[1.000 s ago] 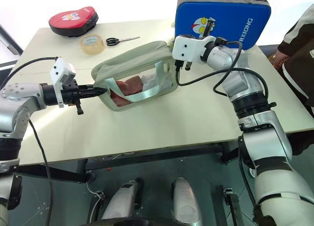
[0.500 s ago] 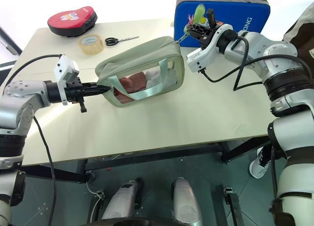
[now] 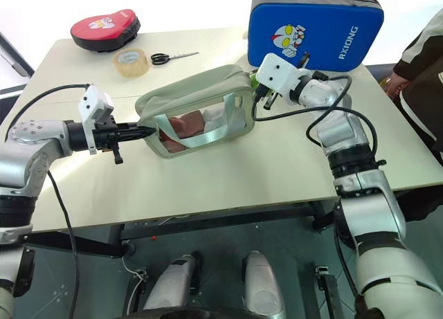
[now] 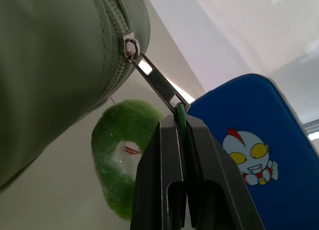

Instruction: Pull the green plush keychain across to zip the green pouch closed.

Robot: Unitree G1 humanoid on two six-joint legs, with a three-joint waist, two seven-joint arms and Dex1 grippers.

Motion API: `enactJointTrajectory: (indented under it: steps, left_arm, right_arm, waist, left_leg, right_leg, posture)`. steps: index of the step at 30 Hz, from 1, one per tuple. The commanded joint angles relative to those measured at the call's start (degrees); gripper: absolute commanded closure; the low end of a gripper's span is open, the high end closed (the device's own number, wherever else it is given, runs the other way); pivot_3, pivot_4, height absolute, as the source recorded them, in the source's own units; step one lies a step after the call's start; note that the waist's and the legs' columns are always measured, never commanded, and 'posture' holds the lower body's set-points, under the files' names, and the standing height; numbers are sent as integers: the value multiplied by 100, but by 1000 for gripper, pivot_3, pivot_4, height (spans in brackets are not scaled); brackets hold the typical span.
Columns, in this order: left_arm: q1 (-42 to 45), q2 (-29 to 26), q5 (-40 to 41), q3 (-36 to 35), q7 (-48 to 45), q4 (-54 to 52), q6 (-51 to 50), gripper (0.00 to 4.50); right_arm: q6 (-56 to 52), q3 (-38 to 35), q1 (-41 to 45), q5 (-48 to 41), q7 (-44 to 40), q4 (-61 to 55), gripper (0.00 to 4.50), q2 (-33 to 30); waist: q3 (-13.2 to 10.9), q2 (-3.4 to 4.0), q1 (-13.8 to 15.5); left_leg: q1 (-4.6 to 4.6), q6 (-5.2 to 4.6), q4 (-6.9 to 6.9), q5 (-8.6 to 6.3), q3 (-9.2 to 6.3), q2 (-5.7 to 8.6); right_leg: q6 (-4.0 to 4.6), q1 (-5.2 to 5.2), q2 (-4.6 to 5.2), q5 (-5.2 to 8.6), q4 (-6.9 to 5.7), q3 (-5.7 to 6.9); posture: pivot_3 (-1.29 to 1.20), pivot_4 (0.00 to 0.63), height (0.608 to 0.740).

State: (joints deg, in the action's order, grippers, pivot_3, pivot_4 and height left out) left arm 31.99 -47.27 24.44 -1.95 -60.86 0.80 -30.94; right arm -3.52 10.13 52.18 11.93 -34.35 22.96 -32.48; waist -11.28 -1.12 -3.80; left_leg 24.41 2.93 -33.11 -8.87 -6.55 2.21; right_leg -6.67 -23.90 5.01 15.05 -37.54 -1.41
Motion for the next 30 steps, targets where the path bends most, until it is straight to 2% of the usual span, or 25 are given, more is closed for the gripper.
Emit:
enactJointTrajectory:
  steps: [1,6,14,21,30]
  left_arm:
    - [-33,-142,27,-140,-66,-128,-56,4500]
    - [-20,-77,41,-34,-131,-216,-145,4500]
    - [-9,71,7,92,-112,-301,-193,4500]
    - [-28,64,-4,60,-100,-298,-171,4500]
    - [-6,80,-12,52,-58,-271,-165,4500]
  right_arm:
    - [-512,-206,-265,-156,21,-682,4459,86]
    - [-674,-101,-620,-128,134,-1038,4459,303]
    - [-265,205,-693,112,400,-776,4459,668]
    - [-14,582,-1146,308,-167,-785,4459,490]
    - [-423,181,-1166,-67,-369,-852,4459,621]
  waist:
    - [0,1,-19]
    - [0,1,-21]
    - [1,0,-5]
    - [4,0,-33]
    - [5,-2,-25]
  left_leg:
    - [-2,0,0,0,1,0]
    - [-3,-1,2,-1,2,-2]
    - [-3,-1,0,-1,1,-1]
    - [-35,-4,5,-3,3,-4]
    - [-79,-9,10,-7,3,-8]
  right_leg:
    - [0,2,0,0,0,0]
    - [0,1,-1,0,0,-1]
    - [0,3,-1,0,0,0]
    - [0,27,-3,1,2,-1]
    - [3,74,-6,3,13,-1]
  posture:
    - [0,150,740]
    - [0,150,740]
    - [0,150,740]
    - [0,150,740]
    - [0,150,740]
